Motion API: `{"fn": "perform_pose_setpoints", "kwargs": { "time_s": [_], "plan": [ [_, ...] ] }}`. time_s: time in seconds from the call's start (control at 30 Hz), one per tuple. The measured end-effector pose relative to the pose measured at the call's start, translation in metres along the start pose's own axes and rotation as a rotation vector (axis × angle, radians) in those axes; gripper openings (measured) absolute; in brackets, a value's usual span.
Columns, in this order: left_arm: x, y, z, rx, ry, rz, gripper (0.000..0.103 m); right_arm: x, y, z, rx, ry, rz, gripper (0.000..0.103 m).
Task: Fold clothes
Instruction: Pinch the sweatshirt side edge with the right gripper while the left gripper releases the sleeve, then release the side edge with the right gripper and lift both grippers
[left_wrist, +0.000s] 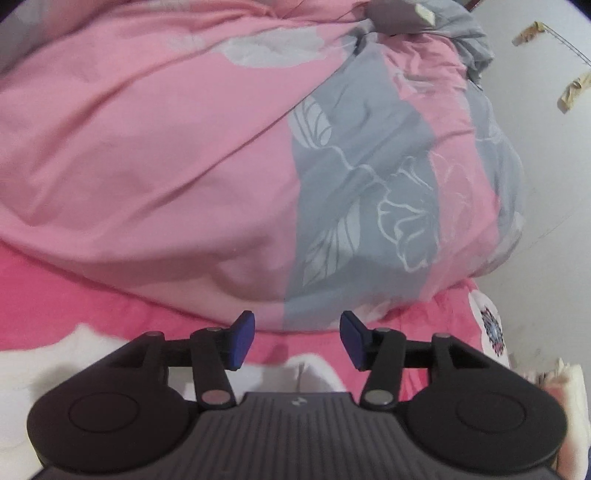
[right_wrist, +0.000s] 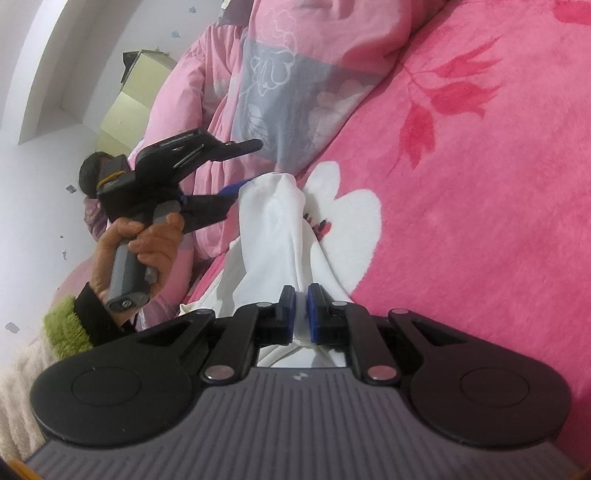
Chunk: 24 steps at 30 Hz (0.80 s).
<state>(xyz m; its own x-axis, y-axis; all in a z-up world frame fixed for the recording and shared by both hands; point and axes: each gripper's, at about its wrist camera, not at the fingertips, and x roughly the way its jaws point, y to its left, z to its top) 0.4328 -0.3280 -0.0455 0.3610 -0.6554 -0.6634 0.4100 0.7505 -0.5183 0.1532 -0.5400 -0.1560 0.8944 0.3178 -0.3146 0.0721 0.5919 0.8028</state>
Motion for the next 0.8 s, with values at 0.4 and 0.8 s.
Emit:
{"fn": "perform_pose_setpoints", "kwargs": {
  "time_s": [0.4,0.8],
  "plan": [
    [-0.317,0.031,-0.062,-0.109,-0.31,0.13,0.061,-0.002,-0.006,0.001,0.035,-0.001,0.034,0.005],
    [-0.35,0.142,-0.179,-0.263,-0.346,0.276,0.064,-0.057,0.044,-0.015,-0.004,0.025,-0.147,0.024]
  ]
}}
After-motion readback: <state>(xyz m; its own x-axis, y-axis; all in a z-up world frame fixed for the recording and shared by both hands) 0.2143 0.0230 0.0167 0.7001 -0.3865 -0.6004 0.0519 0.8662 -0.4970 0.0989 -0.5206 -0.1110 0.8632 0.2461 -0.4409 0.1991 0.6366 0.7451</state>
